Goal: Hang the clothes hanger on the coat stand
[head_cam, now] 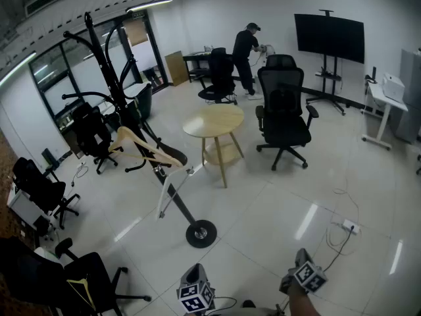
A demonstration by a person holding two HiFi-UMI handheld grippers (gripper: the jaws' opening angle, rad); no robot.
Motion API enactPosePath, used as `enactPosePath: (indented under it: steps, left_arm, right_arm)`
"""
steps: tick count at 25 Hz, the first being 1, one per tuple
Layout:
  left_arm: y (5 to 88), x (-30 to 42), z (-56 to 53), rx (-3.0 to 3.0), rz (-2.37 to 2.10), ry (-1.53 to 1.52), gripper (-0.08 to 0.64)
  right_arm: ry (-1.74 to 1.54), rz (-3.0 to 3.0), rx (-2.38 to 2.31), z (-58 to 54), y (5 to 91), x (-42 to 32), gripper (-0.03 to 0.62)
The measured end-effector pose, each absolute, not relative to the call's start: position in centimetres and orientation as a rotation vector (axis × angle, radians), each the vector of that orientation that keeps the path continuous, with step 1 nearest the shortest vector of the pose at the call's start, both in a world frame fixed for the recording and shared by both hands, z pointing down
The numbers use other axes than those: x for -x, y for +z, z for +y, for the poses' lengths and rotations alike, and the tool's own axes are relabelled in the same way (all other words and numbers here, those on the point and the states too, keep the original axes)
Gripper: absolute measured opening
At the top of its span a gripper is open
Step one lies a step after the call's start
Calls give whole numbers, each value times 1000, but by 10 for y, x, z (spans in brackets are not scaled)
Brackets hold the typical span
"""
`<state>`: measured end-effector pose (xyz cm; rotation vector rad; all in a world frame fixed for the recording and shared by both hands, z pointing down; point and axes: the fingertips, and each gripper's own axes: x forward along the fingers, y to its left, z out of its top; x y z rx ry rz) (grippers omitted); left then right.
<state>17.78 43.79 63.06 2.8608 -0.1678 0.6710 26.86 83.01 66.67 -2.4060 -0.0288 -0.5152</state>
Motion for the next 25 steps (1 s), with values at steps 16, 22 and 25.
enactPosePath:
  steps: [16, 22, 25]
  left_arm:
    - [623, -57, 51, -2720, -748, 575, 18]
    - [612, 20, -108, -2655, -882, 464, 17]
    - [607, 56, -171, -2616, -930, 410, 18]
  right_arm:
    - [-652, 470, 2442, 382, 649, -286, 0]
    - [-639, 684, 2484, 188, 619, -236, 0]
    - [-618, 803, 2488, 108, 600, -205, 0]
